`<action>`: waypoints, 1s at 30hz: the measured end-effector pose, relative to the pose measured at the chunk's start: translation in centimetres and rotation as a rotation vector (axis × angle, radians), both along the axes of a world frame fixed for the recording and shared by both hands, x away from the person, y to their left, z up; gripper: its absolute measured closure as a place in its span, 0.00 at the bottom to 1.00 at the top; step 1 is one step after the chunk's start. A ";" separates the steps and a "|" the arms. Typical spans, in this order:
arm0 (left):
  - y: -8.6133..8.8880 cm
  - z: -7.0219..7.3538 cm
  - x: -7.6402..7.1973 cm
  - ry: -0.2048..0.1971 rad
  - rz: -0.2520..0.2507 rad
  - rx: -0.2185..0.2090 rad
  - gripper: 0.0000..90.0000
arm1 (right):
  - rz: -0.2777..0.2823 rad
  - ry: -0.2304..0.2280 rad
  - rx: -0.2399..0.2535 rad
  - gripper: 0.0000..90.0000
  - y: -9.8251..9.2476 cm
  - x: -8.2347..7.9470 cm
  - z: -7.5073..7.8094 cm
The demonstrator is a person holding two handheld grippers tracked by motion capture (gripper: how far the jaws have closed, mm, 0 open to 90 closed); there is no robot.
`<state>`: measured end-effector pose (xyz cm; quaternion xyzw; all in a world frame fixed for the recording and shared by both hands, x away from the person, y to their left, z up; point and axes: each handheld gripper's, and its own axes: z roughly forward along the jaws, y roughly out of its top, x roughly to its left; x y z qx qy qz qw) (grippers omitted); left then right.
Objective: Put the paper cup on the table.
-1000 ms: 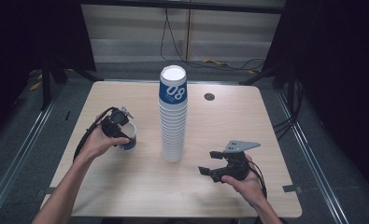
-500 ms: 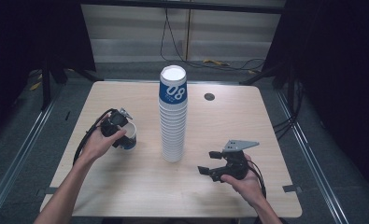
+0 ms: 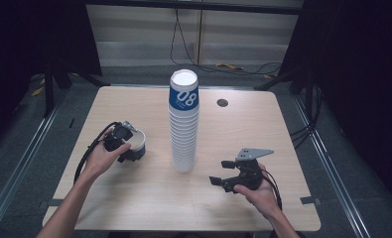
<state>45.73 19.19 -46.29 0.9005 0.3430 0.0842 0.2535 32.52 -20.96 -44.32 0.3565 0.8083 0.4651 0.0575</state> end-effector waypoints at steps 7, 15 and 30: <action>0.7 0.5 -0.8 -0.037 0.054 -0.039 0.18 | -0.010 0.000 -0.002 0.22 -0.2 0.0 0.1; 1.4 0.9 -2.8 -0.062 0.034 -0.056 0.18 | -0.019 -0.005 0.000 0.22 -0.3 0.0 0.1; 3.5 1.2 -6.3 -0.114 0.055 -0.111 0.19 | -0.020 -0.008 -0.006 0.22 -0.3 0.0 0.1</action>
